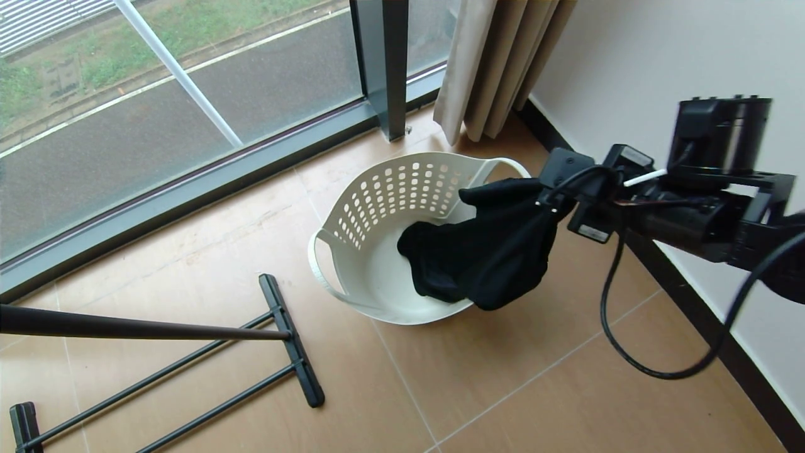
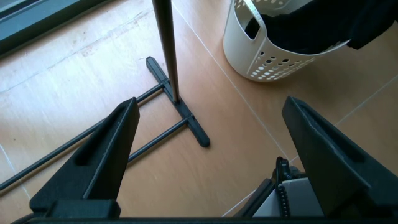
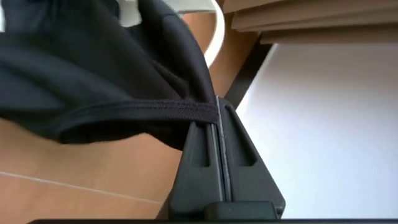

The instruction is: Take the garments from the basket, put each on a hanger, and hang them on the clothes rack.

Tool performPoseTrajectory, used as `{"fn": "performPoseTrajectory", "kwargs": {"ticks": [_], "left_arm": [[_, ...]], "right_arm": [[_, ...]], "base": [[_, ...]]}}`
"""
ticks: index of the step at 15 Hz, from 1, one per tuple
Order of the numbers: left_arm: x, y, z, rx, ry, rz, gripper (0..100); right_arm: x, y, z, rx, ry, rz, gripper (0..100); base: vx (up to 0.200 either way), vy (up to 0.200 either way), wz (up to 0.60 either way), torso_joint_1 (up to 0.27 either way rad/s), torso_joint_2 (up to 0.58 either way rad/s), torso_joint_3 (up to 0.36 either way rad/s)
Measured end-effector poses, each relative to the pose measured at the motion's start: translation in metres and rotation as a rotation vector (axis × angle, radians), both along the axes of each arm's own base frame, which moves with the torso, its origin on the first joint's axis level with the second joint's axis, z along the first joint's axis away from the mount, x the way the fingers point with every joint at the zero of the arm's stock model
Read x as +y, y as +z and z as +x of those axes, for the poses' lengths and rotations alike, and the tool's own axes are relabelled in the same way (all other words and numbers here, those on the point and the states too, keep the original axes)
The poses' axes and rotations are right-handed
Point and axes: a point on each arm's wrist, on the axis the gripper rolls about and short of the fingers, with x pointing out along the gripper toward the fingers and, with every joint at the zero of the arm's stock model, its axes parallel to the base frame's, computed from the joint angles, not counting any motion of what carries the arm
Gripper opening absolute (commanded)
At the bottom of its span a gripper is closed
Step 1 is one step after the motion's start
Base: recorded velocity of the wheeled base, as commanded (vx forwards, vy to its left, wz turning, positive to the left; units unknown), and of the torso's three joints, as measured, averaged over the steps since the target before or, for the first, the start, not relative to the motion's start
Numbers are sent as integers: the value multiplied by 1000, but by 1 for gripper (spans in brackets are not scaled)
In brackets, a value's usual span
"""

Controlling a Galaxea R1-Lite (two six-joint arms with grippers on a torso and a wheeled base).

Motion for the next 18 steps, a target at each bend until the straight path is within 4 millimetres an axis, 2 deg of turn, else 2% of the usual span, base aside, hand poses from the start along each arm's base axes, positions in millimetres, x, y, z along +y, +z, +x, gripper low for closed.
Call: {"fn": "performPoseTrajectory", "kwargs": {"ticks": [3, 4, 7, 9, 11, 18], "left_arm": [[0, 0, 0, 0, -4, 0, 100], [0, 0, 0, 0, -4, 0, 100], [0, 0, 0, 0, -5, 1, 100], [0, 0, 0, 0, -6, 1, 100], [0, 0, 0, -1, -12, 5, 100], [0, 1, 0, -2, -19, 9, 100]], "right_arm": [[-15, 12, -70, -13, 32, 108, 0], [-20, 8, -92, -2, 51, 142, 0], [-31, -17, -136, 63, 83, 234, 0], [-37, -35, -150, 101, 83, 285, 0], [-39, -45, -156, 129, 105, 388, 0], [-37, -52, -143, 161, 81, 415, 0]], "base": [[0, 0, 0, 0, 0, 0], [0, 0, 0, 0, 0, 0], [0, 0, 0, 0, 2, 60], [0, 0, 0, 2, 2, 161], [0, 0, 0, 0, 2, 188], [0, 0, 0, -1, 4, 200]]}}
